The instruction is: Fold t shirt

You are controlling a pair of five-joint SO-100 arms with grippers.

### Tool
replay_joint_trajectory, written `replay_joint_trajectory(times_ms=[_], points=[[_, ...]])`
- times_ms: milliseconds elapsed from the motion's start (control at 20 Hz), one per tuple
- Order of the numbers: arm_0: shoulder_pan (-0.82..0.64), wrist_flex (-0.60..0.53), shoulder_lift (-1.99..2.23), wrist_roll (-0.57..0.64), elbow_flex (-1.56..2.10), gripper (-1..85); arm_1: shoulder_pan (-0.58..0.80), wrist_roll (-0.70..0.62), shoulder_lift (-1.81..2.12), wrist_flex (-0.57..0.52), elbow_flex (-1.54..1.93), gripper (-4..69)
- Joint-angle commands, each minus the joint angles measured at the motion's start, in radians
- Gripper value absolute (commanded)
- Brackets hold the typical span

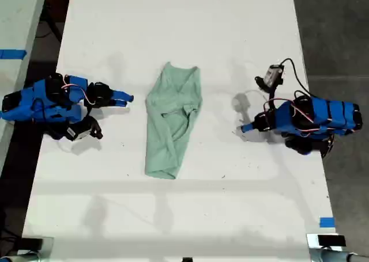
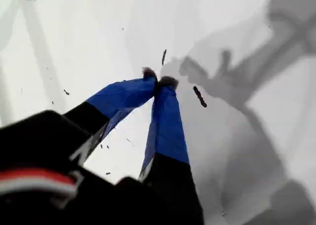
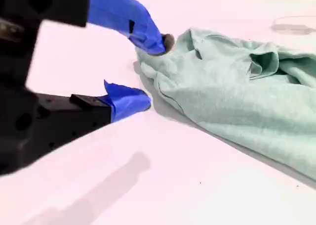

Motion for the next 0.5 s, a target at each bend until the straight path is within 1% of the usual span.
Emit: replay_joint_trajectory(times_ms=[0, 100, 200, 250, 300, 350, 400, 450], points=[[0.302, -0.003, -0.293, -0.206, -0.291, -0.4, -0.028, 0.13, -0.275, -0.097, -0.31, 0.3], [0.36, -0.025, -0.718, -0.196, -0.591, -0.4, -0.075, 0.189, -0.706, -0.169, -0.548, 0.2], [0.42, -0.015, -1.019, -0.19, -0.868, -0.4, -0.126, 0.198, -1.069, -0.202, -0.821, -0.2], [0.451, -0.003, -1.117, -0.204, -0.966, -0.4, -0.156, 0.202, -1.249, -0.172, -0.982, 1.8], [0.483, -0.002, -1.207, -0.206, -1.048, -0.4, -0.186, 0.204, -1.419, -0.132, -1.158, 5.9], [0.52, 0.0, -1.285, -0.206, -1.115, -0.4, -0.213, 0.206, -1.601, -0.074, -1.35, 11.9], [0.545, 0.002, -1.353, -0.196, -1.175, 0.7, -0.236, 0.207, -1.776, -0.008, -1.554, 14.2], [0.572, 0.012, -1.41, -0.181, -1.226, 6.9, -0.253, 0.204, -1.937, 0.049, -1.75, 15.7]])
